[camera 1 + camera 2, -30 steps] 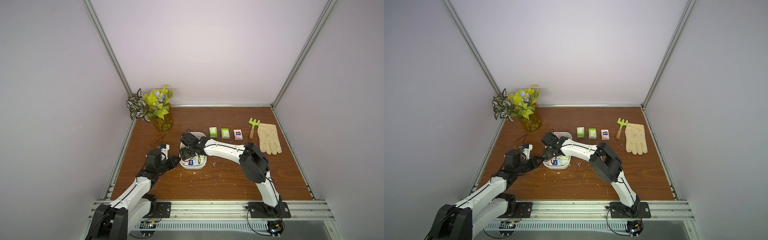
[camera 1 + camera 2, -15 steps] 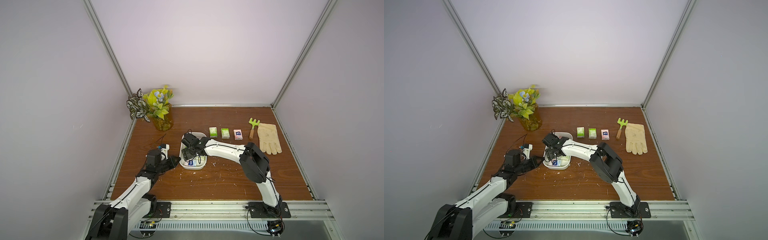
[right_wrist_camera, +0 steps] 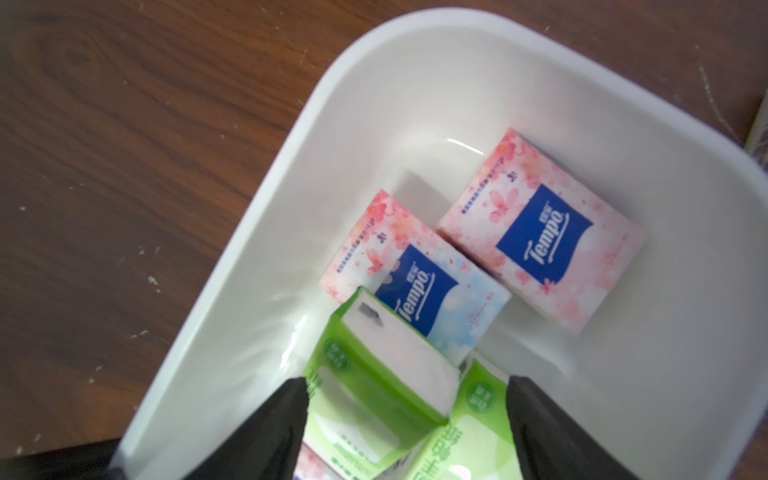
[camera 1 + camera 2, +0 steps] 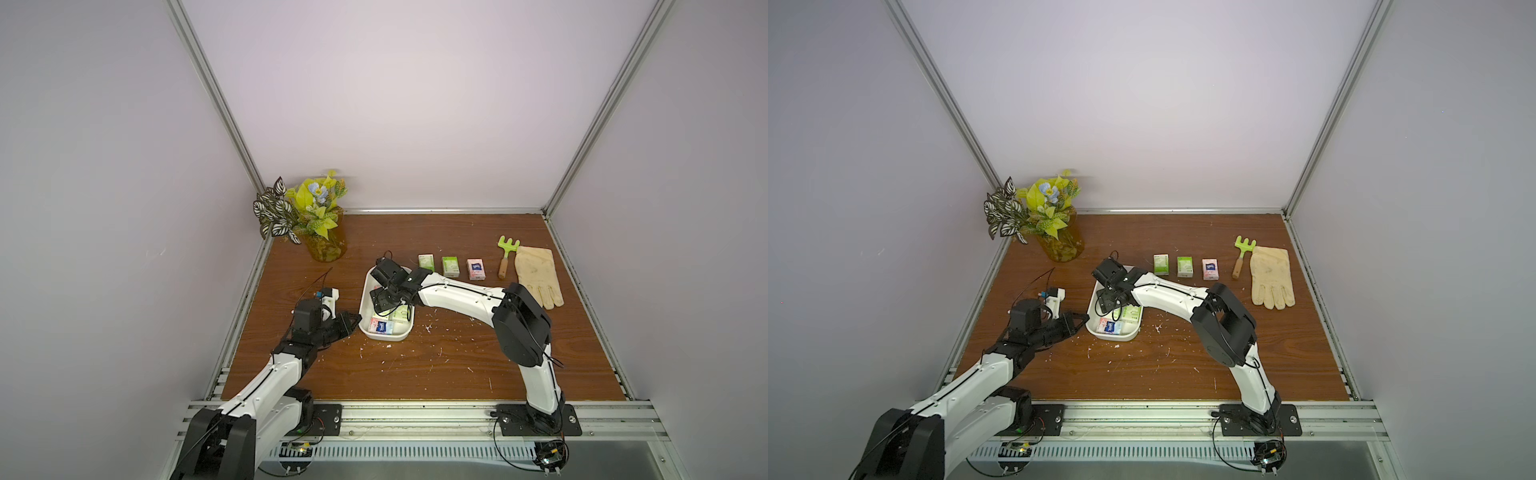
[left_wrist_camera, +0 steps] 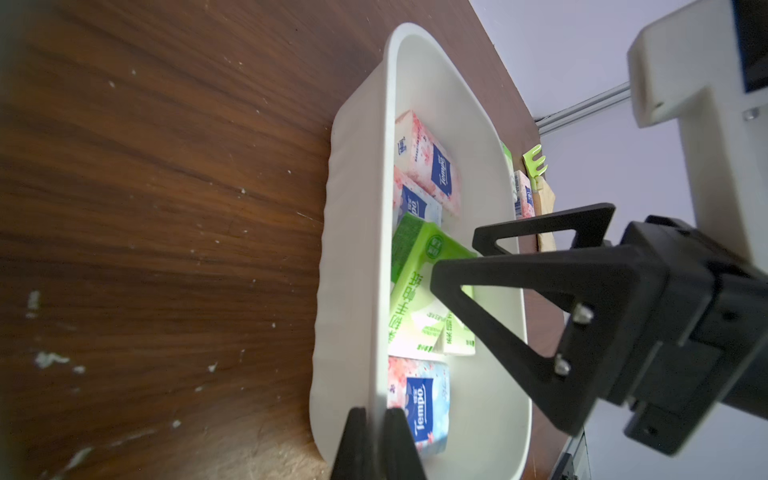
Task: Take the pocket tissues out of the storage box
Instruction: Pick up the pocket tissues from the storage box.
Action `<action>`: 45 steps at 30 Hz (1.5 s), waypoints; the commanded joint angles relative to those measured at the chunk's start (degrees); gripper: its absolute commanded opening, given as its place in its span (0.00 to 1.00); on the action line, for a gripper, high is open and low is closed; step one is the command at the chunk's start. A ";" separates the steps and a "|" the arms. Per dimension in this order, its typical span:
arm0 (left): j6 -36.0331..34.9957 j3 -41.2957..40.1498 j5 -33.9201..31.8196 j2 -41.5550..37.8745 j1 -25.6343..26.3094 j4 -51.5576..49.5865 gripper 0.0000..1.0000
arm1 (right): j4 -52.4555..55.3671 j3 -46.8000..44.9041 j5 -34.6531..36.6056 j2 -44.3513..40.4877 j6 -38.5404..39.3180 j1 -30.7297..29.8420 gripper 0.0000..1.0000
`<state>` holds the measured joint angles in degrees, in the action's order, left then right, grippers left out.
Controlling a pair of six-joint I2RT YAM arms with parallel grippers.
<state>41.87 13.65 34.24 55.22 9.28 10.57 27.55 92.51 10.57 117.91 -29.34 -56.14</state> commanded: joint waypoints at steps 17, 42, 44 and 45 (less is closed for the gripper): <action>-0.53 -0.30 -0.18 1.12 0.48 -0.02 0.05 | -1.68 -3.29 -3.51 -6.00 -12.81 -1.16 0.81; -0.70 -0.94 0.79 1.47 0.48 1.21 0.05 | 8.57 7.39 5.26 4.44 -19.94 -4.06 0.83; -0.75 -0.99 0.88 1.52 0.48 1.15 0.05 | 9.47 8.62 5.99 5.49 -20.31 -4.29 0.83; -0.88 -0.98 0.83 1.45 0.48 1.11 0.05 | 9.88 9.24 6.36 6.11 -20.38 -4.38 0.83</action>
<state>41.85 13.63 34.89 56.36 9.30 12.14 33.82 99.26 13.50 123.28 -48.10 -60.10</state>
